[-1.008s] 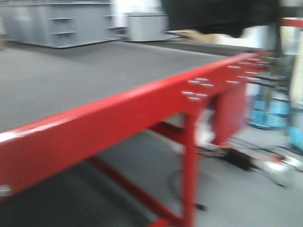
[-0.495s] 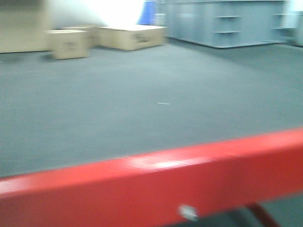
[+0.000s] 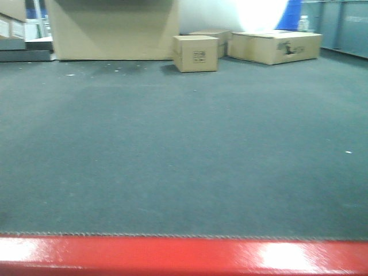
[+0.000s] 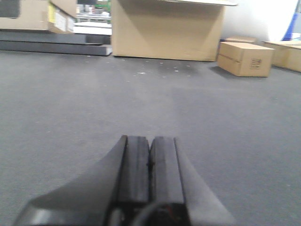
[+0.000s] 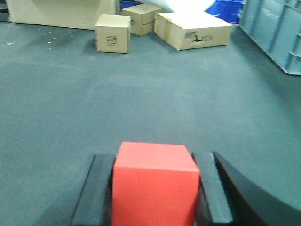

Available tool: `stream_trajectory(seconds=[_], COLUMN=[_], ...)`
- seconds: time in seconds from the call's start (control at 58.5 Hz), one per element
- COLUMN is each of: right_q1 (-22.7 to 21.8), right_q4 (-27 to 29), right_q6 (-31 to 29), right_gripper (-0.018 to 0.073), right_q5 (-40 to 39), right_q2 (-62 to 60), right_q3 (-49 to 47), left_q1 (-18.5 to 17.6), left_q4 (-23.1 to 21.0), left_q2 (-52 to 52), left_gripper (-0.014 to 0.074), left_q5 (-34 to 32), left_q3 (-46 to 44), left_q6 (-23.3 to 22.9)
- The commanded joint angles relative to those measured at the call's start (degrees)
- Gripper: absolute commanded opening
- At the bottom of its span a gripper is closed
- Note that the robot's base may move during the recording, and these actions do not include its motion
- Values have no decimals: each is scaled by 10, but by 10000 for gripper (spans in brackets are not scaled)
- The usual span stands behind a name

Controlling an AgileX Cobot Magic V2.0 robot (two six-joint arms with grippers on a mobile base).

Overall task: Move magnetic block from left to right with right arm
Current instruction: 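Turn the base toward the second carpeted table near the cardboard boxes, then lower the held red cube with the right gripper toward the table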

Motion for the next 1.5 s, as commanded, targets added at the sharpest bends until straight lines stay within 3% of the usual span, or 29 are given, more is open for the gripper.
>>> stream_trajectory(seconds=[0.0, 1.349, 1.486], right_q1=[-3, -3, -3], right_q4=[-8, -3, 1], right_q6=[-5, -4, -4], right_gripper=[222, 222, 222], right_q5=[-50, -48, -76], right_q2=[10, 10, 25], right_q3=[-13, -13, -18], left_q1=[-5, -5, -5], left_q4=[-3, -3, -3], left_q2=[-6, -6, -6], left_gripper=[-126, -126, -126], left_q5=[-52, -52, -52], left_q3=[6, 6, 6], left_q6=[-3, -3, -3])
